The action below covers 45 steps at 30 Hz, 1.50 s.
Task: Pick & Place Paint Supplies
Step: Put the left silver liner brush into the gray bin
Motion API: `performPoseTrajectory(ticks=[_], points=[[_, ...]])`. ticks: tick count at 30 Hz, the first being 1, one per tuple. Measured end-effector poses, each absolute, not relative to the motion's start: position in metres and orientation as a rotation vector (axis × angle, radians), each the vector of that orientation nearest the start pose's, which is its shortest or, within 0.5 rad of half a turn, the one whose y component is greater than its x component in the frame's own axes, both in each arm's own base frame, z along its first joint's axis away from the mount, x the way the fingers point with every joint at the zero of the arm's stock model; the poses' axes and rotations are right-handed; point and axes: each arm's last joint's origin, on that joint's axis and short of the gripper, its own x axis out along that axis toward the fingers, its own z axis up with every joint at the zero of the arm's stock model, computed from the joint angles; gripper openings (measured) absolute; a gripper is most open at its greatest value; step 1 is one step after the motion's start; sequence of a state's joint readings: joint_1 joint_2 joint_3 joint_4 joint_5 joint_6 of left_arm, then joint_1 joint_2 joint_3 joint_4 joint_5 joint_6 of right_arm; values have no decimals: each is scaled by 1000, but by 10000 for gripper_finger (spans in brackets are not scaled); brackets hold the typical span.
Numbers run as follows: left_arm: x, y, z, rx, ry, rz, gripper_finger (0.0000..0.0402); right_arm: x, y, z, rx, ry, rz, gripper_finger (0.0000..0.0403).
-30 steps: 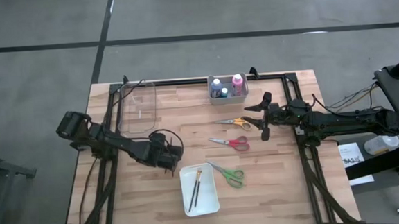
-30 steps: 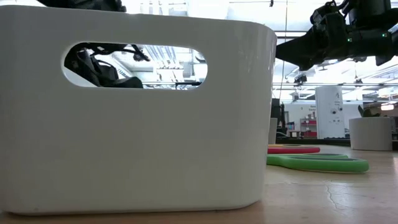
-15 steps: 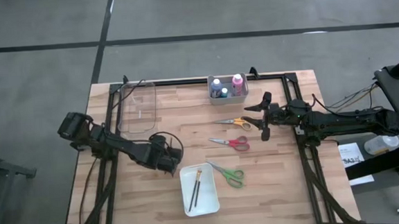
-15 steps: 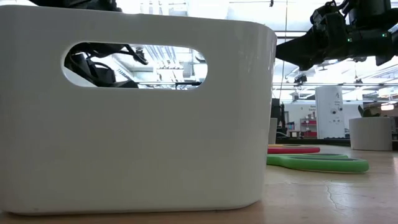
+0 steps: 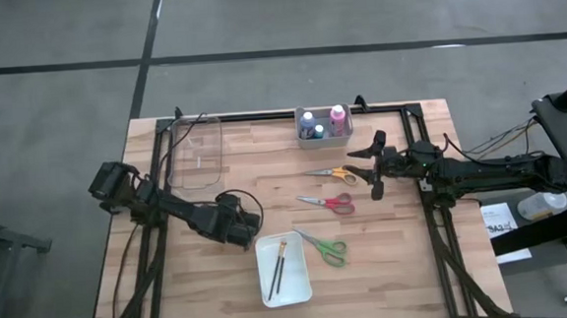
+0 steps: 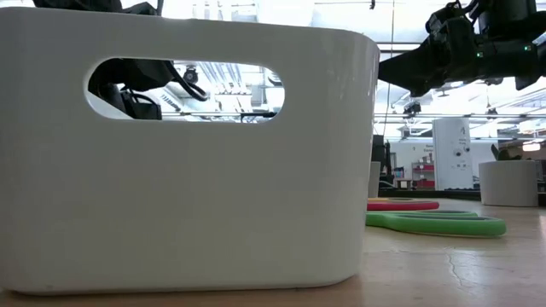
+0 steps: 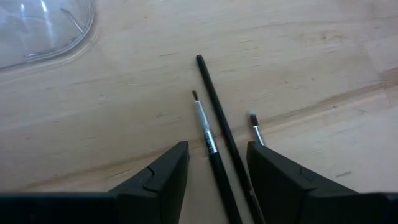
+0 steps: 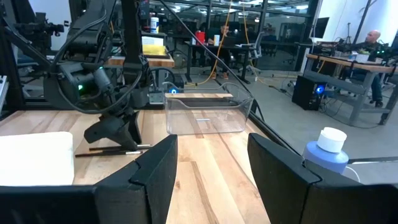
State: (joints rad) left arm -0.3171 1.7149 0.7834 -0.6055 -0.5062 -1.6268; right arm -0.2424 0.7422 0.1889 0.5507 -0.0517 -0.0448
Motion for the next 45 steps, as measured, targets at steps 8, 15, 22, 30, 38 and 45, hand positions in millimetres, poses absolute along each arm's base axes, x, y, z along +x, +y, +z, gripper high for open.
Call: performPoseTrajectory(ticks=[8,15,22,30,38,45], points=[[247,-67,110,-742,872,1133,174,158,-37,204,-44,7,-191,193],[250,-68,115,-748,884,1136,174,158,-37,204,-44,7,-191,193],[255,-69,132,-701,901,1162,174,158,-38,204,-44,7,-191,193],[254,-69,132,-696,909,1170,174,158,-38,204,-44,7,-191,193],[249,-68,125,-707,924,1172,174,158,-38,204,-44,7,-191,193],[244,-67,116,-752,903,1161,174,158,-37,204,-44,7,-191,193]])
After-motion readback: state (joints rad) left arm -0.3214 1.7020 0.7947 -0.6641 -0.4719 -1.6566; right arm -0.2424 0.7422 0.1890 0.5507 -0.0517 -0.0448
